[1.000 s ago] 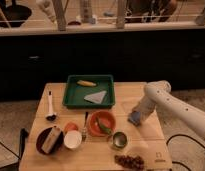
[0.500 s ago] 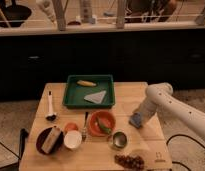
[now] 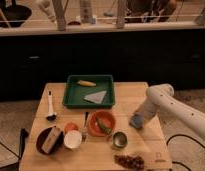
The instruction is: Wipe table surface with sponge
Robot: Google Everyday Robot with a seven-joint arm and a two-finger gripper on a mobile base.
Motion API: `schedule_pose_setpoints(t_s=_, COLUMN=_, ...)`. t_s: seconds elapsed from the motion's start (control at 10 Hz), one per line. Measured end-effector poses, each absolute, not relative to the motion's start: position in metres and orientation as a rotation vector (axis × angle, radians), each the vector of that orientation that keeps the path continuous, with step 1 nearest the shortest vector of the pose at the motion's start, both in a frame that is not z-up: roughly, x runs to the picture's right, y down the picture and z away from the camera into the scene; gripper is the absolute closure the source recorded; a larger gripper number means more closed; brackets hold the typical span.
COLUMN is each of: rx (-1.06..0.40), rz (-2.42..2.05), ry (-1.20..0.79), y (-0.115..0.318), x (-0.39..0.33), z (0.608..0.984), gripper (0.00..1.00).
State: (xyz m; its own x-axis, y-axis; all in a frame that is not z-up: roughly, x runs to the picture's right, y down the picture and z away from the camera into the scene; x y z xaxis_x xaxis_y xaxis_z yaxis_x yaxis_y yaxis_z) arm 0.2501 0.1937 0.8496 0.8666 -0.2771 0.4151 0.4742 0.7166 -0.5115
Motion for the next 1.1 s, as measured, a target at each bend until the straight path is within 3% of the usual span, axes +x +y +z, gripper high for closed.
schedule_pose_setpoints(t_s=0.6, rx=-0.660, rz=-0.490, ry=-0.331, y=0.148, x=0.220, z=0.875, gripper=1.00)
schedule_pose_setpoints(t_s=1.1, rx=-0.673, rz=-0.639, ry=-0.424, y=0.186, x=0.185, z=0.842, gripper=1.00)
